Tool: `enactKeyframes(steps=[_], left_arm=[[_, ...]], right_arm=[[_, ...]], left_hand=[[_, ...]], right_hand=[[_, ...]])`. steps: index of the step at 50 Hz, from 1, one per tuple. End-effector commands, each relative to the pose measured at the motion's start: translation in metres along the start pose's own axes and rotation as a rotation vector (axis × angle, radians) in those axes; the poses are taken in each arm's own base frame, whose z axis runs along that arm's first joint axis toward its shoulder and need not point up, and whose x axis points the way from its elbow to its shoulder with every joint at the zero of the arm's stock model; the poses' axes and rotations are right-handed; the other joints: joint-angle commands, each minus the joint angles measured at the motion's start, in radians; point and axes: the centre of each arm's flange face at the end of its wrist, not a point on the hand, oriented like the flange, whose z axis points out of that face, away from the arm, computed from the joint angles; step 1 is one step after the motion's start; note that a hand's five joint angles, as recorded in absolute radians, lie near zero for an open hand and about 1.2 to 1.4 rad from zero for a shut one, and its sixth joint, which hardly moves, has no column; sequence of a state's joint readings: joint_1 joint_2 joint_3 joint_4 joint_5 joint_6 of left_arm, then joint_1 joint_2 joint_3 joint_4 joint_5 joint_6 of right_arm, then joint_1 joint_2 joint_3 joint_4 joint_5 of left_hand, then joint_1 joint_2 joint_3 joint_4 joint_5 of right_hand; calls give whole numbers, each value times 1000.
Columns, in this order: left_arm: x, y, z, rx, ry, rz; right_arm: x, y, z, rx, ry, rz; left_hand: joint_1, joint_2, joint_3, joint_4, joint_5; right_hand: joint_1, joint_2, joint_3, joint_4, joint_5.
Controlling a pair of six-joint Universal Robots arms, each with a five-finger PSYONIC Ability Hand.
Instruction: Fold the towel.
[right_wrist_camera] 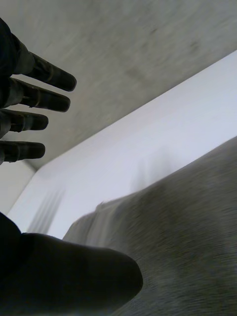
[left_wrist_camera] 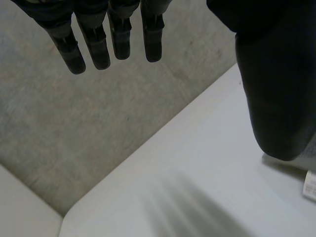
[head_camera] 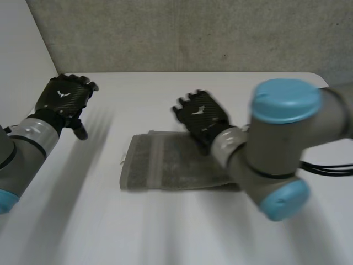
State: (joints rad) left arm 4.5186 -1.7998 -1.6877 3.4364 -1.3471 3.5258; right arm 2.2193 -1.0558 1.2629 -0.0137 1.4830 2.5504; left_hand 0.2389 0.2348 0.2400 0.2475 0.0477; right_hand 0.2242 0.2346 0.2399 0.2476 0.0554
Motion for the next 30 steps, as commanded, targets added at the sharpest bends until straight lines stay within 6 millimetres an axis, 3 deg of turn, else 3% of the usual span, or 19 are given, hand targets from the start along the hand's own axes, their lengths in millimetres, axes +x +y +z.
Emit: enactKeyframes(steps=[1, 3, 7, 11, 22, 24, 28, 30], left_arm=[[22, -16, -2, 48, 56, 8], [33, -23, -5, 68, 85, 9], [44, -26, -8, 78, 112, 11], [55, -30, -12, 90, 142, 12], [63, -30, -14, 91, 165, 12], [63, -30, -14, 90, 163, 12], [62, -30, -15, 87, 162, 12], [61, -29, -14, 83, 152, 12]], right_arm=[[20, 38, -27, -114, 31, 78], [20, 63, -33, -151, 13, 104], [20, 81, -39, -171, -4, 125], [19, 98, -45, -204, -15, 151], [14, 118, -37, -203, 0, 155], [15, 122, -35, -213, 3, 146], [18, 125, -35, -229, 6, 139], [26, 129, -38, -253, 17, 145]], left_hand=[[-61, -57, -62, -69, -44], [-61, -57, -62, -69, -44], [-61, -57, -62, -69, -44], [-61, -57, -62, -69, -44], [-61, -57, -62, -69, -44], [-61, -57, -62, -69, -44], [-61, -57, -62, -69, -44], [-61, -57, -62, -69, -44]], right_hand=[[-50, -60, -65, -73, -55], [-50, -60, -65, -73, -55], [-40, -51, -56, -64, -46], [207, 196, 191, 183, 201], [721, 711, 705, 698, 715], [911, 901, 895, 888, 905], [965, 954, 949, 941, 959], [1171, 1161, 1155, 1148, 1165]])
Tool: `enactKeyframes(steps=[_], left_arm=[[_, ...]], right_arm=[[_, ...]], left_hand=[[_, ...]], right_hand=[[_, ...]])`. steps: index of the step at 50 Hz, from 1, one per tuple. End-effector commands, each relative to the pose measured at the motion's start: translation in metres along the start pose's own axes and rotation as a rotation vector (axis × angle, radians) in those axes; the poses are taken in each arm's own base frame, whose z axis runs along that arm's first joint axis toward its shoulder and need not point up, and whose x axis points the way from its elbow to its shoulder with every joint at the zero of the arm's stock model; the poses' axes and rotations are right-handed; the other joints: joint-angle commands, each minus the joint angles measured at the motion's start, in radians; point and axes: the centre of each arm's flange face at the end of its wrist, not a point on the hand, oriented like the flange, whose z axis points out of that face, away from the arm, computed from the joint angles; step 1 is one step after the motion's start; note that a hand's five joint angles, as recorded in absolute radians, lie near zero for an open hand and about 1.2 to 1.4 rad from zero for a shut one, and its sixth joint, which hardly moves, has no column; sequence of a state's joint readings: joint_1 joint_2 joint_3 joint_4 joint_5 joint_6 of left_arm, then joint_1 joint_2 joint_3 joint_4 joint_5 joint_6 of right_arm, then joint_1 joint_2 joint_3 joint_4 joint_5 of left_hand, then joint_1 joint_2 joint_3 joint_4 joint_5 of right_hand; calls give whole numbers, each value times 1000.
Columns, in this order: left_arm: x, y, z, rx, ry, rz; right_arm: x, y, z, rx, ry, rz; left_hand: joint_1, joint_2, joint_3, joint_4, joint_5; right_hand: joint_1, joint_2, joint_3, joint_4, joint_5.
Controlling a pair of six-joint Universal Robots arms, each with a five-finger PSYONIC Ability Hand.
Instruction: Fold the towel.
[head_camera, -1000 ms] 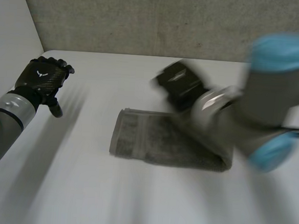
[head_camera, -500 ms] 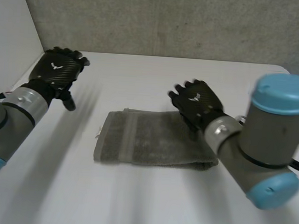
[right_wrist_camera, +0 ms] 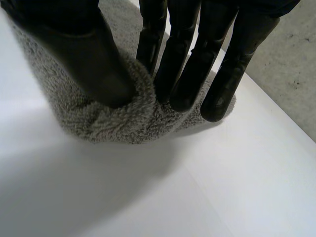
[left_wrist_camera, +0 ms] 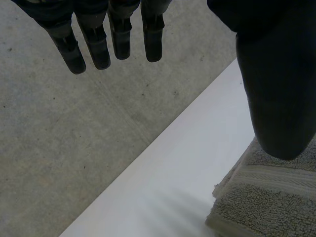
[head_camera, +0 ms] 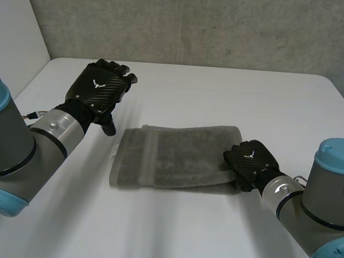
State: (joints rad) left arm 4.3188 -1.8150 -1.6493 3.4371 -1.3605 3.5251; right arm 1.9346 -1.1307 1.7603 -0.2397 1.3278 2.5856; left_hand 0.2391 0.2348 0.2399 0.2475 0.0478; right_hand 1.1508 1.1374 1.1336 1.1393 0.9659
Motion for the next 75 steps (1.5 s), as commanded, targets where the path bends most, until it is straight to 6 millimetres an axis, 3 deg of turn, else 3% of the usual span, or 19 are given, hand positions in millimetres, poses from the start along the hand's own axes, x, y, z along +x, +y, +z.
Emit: enactKeyframes(steps=[1, 9, 17, 19, 21, 22, 26, 27, 32, 37, 39, 40, 41, 42, 46, 51, 59, 64, 75], left_arm=[[-2, 1, -1, -7, -13, -1], [-7, 2, 0, -11, -26, -1], [-11, -9, 1, 21, -43, 7], [-13, -12, 1, 30, -48, 9], [-14, -13, 2, 34, -56, 9], [-16, -15, 2, 38, -69, 4], [-20, -19, 4, 46, -94, -23], [-22, -20, 4, 49, -106, -42], [-26, -25, 5, 62, -126, -97], [-28, -27, 7, 71, -131, -114], [-28, -27, 7, 71, -131, -114], [-28, -26, 6, 68, -130, -115], [-27, -26, 6, 67, -130, -115], [-27, -26, 6, 67, -130, -115], [-28, -27, 7, 72, -129, -116], [-31, -31, 10, 88, -139, -120], [-25, -35, 13, 105, -115, -241], [9, -17, 16, 40, -25, -368], [47, 48, 5, -234, -15, -394]], right_arm=[[11, 6, -1, -38, 17, -1], [26, -3, -11, -80, 18, -80], [43, -64, -22, 35, 60, -217], [28, -88, -24, 103, 28, -248], [-11, -113, -24, 182, -66, -300], [-11, -113, -24, 182, -67, -301], [-80, -134, -20, 274, -212, -360], [-80, -134, -20, 274, -213, -361], [-154, -122, -12, 292, -368, -403], [-182, -102, -3, 242, -394, -428], [-182, -102, -2, 234, -377, -431], [-179, -104, -4, 229, -360, -420], [-179, -104, -4, 229, -359, -419], [-172, -107, -5, 225, -336, -407], [-157, -118, -14, 236, -303, -347], [-102, -135, -28, 260, -198, -122], [-50, -131, -31, 218, -95, 107], [-26, -118, -19, 174, -44, 201], [-29, -90, 9, 117, -198, 482]], left_hand=[[-61, -57, -62, -69, -44], [-61, -57, -62, -69, -44], [-61, -57, -62, -69, -44], [-61, -57, -62, -69, -44], [-61, -57, -62, -69, -44], [-61, -57, -62, -69, -44], [-61, -57, -62, -69, -44], [-61, -57, -62, -69, -44], [-61, -57, -62, -69, -44], [-61, -57, -62, -69, -44], [-61, -57, -62, -69, -44], [-61, -57, -62, -69, -44], [-61, -57, -62, -69, -44], [-61, -57, -62, -69, -44], [-61, -57, -62, -69, -44], [-61, -57, -62, -69, -44], [-61, -57, -62, -69, -44], [-55, -51, -56, -63, -38], [-43, -39, -44, -52, -26]], right_hand=[[245, 259, 263, 257, 256], [246, 259, 263, 257, 256], [246, 259, 263, 257, 256], [246, 259, 263, 257, 256], [246, 259, 263, 257, 256], [246, 259, 263, 257, 256], [246, 259, 263, 257, 256], [246, 259, 263, 257, 256], [246, 259, 263, 257, 256], [246, 259, 263, 257, 256], [232, 245, 249, 244, 242], [-344, -330, -326, -332, -333], [-349, -336, -332, -338, -339], [-976, -963, -959, -965, -966], [-976, -963, -959, -965, -966], [-976, -963, -959, -965, -966], [-976, -963, -959, -965, -966], [-976, -963, -959, -965, -966], [-976, -963, -959, -965, -966]])
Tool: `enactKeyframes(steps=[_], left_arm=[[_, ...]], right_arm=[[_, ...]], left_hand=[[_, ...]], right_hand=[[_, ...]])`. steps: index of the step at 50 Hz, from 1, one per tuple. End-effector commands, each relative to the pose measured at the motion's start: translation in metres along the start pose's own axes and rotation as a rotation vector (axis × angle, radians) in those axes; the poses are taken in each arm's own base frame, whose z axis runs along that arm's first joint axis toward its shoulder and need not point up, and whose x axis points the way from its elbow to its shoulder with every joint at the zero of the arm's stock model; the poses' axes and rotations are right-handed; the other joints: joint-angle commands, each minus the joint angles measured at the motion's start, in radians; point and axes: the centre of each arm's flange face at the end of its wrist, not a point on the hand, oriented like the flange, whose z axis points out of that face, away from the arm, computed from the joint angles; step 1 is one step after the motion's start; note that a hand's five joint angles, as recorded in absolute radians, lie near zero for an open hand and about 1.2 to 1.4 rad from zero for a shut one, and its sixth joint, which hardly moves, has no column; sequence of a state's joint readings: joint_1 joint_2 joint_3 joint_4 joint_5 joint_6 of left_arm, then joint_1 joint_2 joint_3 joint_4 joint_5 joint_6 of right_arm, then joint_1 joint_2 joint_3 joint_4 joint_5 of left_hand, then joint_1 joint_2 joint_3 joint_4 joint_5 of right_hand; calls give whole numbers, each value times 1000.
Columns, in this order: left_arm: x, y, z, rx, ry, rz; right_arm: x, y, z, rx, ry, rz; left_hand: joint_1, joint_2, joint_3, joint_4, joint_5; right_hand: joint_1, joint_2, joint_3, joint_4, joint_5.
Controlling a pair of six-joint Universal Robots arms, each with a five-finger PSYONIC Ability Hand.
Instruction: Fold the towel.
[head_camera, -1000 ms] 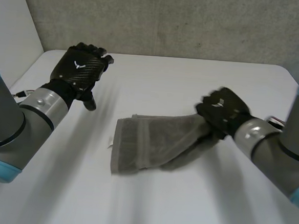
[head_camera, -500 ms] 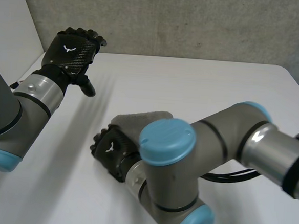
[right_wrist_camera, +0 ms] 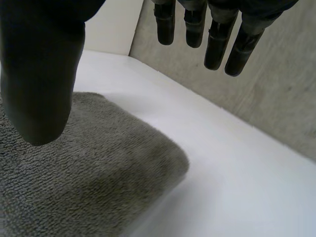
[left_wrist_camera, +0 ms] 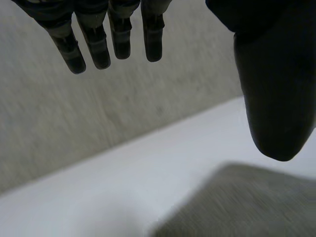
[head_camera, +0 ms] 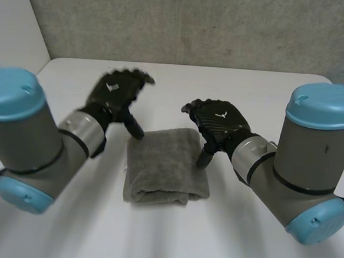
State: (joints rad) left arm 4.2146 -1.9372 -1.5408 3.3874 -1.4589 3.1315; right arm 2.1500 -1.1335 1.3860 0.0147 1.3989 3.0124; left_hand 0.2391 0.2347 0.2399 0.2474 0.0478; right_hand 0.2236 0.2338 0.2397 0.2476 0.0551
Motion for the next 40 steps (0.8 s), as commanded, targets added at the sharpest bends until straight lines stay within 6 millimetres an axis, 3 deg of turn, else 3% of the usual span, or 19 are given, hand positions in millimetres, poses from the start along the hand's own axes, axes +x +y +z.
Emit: enactKeyframes(steps=[1, 8, 14, 18, 22, 25, 26, 27, 28, 29, 31, 32, 33, 34, 35, 36, 37, 38, 40], left_arm=[[-2, 46, -5, -162, -66, -1], [-5, 81, -9, -265, -99, 4], [-6, 98, -8, -308, -100, 3], [-6, 101, -7, -316, -103, 3], [-7, 93, -6, -293, -108, 4], [-11, 57, -5, -195, -122, 5], [-11, 57, -5, -194, -122, 5], [-11, 40, -5, -146, -123, 9], [-13, 24, -5, -101, -128, 9], [-13, 24, -5, -101, -128, 9], [-15, 5, -4, -47, -133, 11], [-17, -13, -5, 6, -139, 12], [-17, -32, -7, 61, -138, 14], [-17, -33, -7, 62, -138, 14], [-17, -53, -9, 121, -138, 17], [-16, -69, -13, 169, -139, 20], [-16, -69, -13, 169, -139, 20], [-15, -85, -17, 210, -139, 23], [-15, -95, -20, 234, -140, 24]], right_arm=[[-3, 25, 15, -57, -112, 184], [-6, 60, 29, -145, -130, 214], [-7, 86, 40, -207, -129, 212], [-5, 84, 40, -201, -123, 185], [-1, 60, 33, -143, -114, 159], [2, 33, 24, -75, -105, 143], [6, 19, 19, -39, -96, 135], [6, 19, 19, -39, -96, 135], [8, 4, 12, 2, -88, 127], [13, -12, 6, 46, -73, 117], [18, -28, 0, 91, -50, 108], [26, -42, -7, 135, -11, 100], [26, -42, -7, 135, -11, 100], [36, -56, -14, 175, 44, 94], [36, -56, -14, 175, 45, 94], [48, -68, -21, 213, 112, 90], [60, -79, -28, 247, 187, 86], [73, -91, -37, 282, 264, 84], [85, -99, -43, 308, 330, 80]], left_hand=[[-43, -39, -44, -51, -26], [-43, -39, -44, -51, -26], [-43, -39, -44, -51, -26], [-43, -39, -44, -51, -26], [-43, -39, -44, -51, -26], [-46, -42, -47, -54, -29], [-46, -42, -47, -54, -29], [-49, -45, -50, -57, -32], [-49, -45, -50, -57, -32], [-49, -45, -50, -57, -32], [-52, -48, -53, -60, -35], [-58, -53, -59, -66, -41], [-58, -54, -59, -66, -41], [-58, -54, -59, -66, -41], [-58, -54, -59, -66, -41], [-58, -54, -59, -66, -41], [-58, -54, -59, -66, -41], [-58, -54, -59, -66, -41], [-52, -48, -53, -60, -35]], right_hand=[[-49, -59, -65, -73, -55], [-49, -59, -65, -73, -55], [-49, -59, -65, -73, -55], [-49, -59, -65, -73, -55], [-49, -59, -65, -73, -55], [-49, -59, -65, -73, -55], [-49, -59, -65, -73, -55], [-49, -59, -65, -73, -55], [-49, -59, -65, -73, -55], [-49, -59, -65, -73, -55], [-49, -59, -65, -73, -55], [-49, -59, -65, -73, -55], [-49, -59, -65, -73, -55], [-49, -59, -65, -73, -55], [-49, -59, -65, -73, -55], [-49, -59, -65, -73, -55], [-49, -59, -65, -73, -55], [-49, -59, -65, -73, -55], [-49, -59, -65, -73, -55]])
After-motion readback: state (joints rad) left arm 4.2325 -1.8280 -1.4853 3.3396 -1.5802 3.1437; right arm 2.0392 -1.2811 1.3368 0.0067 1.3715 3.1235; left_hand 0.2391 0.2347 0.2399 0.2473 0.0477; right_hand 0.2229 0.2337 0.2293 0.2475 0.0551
